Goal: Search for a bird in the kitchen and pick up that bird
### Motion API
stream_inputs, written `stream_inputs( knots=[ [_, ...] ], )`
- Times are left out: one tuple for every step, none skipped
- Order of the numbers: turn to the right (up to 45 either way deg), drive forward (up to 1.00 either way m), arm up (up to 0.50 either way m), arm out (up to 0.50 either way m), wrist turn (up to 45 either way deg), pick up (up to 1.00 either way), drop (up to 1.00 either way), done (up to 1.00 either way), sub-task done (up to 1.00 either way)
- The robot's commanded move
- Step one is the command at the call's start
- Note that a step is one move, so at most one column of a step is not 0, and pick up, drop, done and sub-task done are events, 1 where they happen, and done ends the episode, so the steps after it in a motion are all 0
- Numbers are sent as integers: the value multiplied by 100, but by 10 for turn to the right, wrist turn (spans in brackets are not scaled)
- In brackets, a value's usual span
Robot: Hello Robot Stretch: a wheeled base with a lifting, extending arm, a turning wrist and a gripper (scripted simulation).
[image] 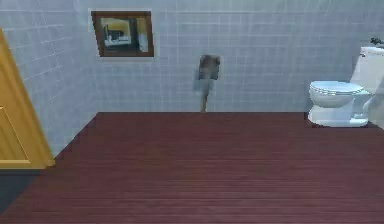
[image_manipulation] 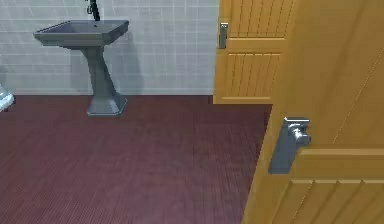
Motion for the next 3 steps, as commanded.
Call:
stream_inputs(
  knots=[
    [450, 0, 0, 0, 0, 0, 0, 0, 0],
    [180, 0, 0, 0, 0, 0, 0, 0, 0],
    [0, 40, 0, 0, 0, 0, 0, 0, 0]
  ],
)
